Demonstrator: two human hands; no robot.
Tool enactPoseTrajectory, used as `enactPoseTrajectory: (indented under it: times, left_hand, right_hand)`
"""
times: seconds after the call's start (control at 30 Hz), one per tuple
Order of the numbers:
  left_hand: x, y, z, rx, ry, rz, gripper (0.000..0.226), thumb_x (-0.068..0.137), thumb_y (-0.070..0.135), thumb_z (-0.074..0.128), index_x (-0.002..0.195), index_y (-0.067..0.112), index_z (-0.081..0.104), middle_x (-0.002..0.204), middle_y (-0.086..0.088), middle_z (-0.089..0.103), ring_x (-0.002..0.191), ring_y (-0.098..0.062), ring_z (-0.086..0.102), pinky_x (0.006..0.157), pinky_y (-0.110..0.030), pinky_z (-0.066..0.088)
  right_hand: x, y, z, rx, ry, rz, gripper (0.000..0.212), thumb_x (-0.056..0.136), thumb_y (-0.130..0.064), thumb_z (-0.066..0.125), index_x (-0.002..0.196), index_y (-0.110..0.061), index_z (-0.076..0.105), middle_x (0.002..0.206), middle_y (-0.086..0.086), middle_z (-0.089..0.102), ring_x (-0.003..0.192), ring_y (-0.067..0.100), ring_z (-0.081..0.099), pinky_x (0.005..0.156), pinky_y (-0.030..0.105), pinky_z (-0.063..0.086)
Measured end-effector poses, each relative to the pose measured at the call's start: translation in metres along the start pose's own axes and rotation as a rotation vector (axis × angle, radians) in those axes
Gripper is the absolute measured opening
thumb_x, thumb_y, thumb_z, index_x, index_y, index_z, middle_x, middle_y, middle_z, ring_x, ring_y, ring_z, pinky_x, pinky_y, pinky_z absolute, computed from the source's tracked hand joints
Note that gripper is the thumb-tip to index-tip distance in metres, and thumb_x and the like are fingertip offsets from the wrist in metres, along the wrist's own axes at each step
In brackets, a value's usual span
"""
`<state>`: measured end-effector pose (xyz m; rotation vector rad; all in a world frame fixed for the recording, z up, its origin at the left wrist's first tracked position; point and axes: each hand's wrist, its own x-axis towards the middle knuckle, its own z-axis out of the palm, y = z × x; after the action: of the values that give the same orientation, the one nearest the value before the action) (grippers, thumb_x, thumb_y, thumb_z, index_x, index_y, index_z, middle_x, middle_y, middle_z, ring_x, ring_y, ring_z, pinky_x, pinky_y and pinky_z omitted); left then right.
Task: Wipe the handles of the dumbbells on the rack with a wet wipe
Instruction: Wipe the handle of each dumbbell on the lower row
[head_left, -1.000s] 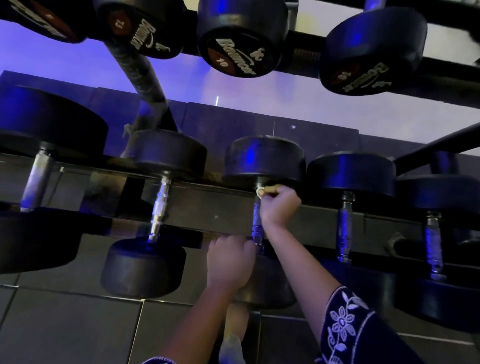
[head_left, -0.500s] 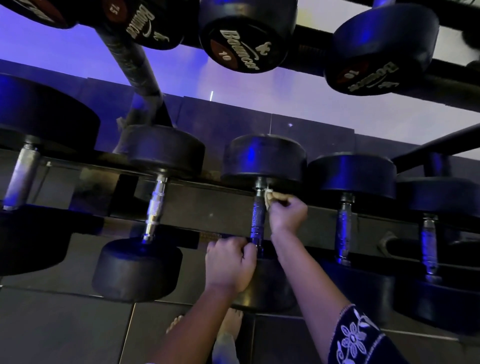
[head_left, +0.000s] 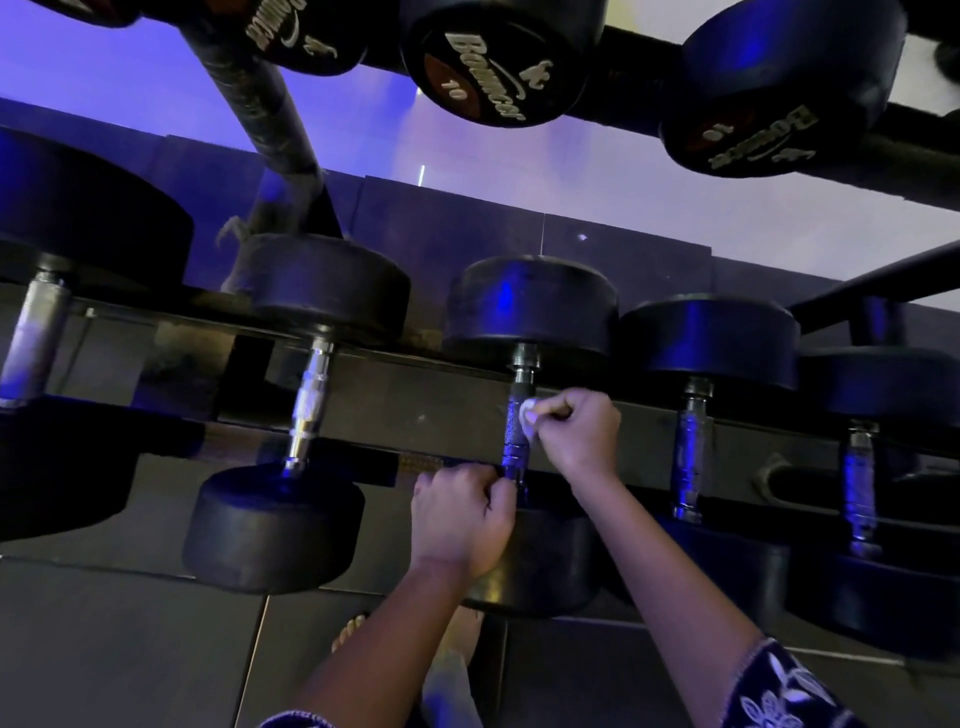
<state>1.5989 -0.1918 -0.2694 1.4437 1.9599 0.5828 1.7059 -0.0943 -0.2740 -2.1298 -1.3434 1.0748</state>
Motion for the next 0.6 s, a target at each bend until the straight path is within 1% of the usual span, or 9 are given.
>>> enactPoseTrajectory:
  times: [0.03,0.07,0.13,0.2,0.27,0.33,0.43,0.53,0.6]
  left_hand:
    - [0.001,0.001,-0.001,0.001,-0.005,-0.007,0.039,0.074,0.038,0.030,0.059,0.012,0.056,0.072,-0.015,0.067,0.074,-0.038,0.058,0.067,-0.032,0.026]
    - [0.000,0.002,-0.002,0.004,-0.017,-0.016,0.037,0.074,0.035,0.033,0.060,0.011,0.057,0.072,-0.015,0.067,0.075,-0.038,0.058,0.067,-0.032,0.026]
    - [0.000,0.002,-0.001,0.003,-0.032,-0.022,0.034,0.075,0.033,0.037,0.059,0.010,0.057,0.071,-0.015,0.066,0.073,-0.038,0.058,0.066,-0.033,0.027]
    - [0.000,0.000,-0.001,-0.022,-0.042,-0.035,0.035,0.075,0.034,0.037,0.056,0.010,0.054,0.066,-0.015,0.064,0.069,-0.038,0.057,0.064,-0.033,0.028]
    - [0.000,-0.002,0.001,-0.043,-0.038,-0.038,0.034,0.075,0.036,0.034,0.052,0.014,0.046,0.061,-0.016,0.061,0.065,-0.039,0.056,0.062,-0.034,0.030]
    - [0.000,-0.002,0.001,-0.058,-0.033,-0.040,0.029,0.075,0.034,0.036,0.051,0.019,0.042,0.059,-0.017,0.060,0.063,-0.040,0.054,0.061,-0.034,0.030]
    - [0.000,-0.001,0.002,-0.066,-0.019,-0.033,0.035,0.074,0.039,0.032,0.050,0.017,0.043,0.058,-0.018,0.059,0.061,-0.040,0.054,0.060,-0.035,0.033]
    - [-0.001,-0.004,0.002,-0.082,-0.006,-0.021,0.038,0.071,0.044,0.027,0.049,0.017,0.041,0.057,-0.017,0.058,0.061,-0.040,0.054,0.060,-0.038,0.036]
    - [-0.002,-0.004,0.002,-0.080,-0.004,-0.018,0.043,0.070,0.046,0.026,0.050,0.014,0.046,0.058,-0.017,0.059,0.062,-0.040,0.055,0.060,-0.036,0.034]
  right_hand:
    - [-0.004,0.003,-0.005,-0.074,-0.081,0.020,0.007,0.067,-0.001,0.076,0.068,-0.007,0.072,0.064,-0.005,0.066,0.053,-0.010,0.055,0.056,0.013,0.046]
    - [-0.006,0.006,-0.009,-0.169,-0.148,0.045,0.009,0.067,-0.001,0.076,0.067,-0.009,0.072,0.066,-0.005,0.067,0.057,-0.006,0.058,0.056,0.013,0.045]
    - [-0.009,0.010,-0.013,-0.372,-0.250,0.037,0.010,0.069,-0.005,0.072,0.066,-0.014,0.072,0.074,0.000,0.071,0.071,0.009,0.065,0.062,0.016,0.045]
    - [-0.012,0.011,-0.014,-0.451,-0.313,0.020,0.010,0.071,-0.009,0.071,0.064,-0.016,0.072,0.077,0.002,0.072,0.078,0.016,0.066,0.065,0.019,0.046]
    - [-0.015,0.011,-0.016,-0.445,-0.355,0.010,0.009,0.070,-0.010,0.073,0.064,-0.016,0.072,0.076,0.000,0.071,0.076,0.013,0.064,0.064,0.017,0.043]
    - [-0.016,0.011,-0.015,-0.397,-0.349,0.014,0.008,0.069,-0.009,0.072,0.067,-0.016,0.074,0.074,-0.002,0.071,0.073,0.009,0.062,0.063,0.016,0.042]
    - [-0.017,0.012,-0.009,-0.246,-0.285,0.125,0.010,0.067,-0.006,0.071,0.068,-0.015,0.075,0.073,0.000,0.071,0.071,0.010,0.065,0.061,0.019,0.051]
    - [-0.017,0.016,-0.005,-0.247,-0.266,0.132,0.011,0.067,-0.005,0.074,0.066,-0.016,0.072,0.072,-0.001,0.070,0.068,0.009,0.062,0.059,0.020,0.049]
    - [-0.013,0.022,-0.008,-0.124,-0.223,0.218,0.018,0.071,-0.001,0.072,0.064,-0.016,0.069,0.069,0.003,0.068,0.063,0.013,0.062,0.056,0.023,0.054]
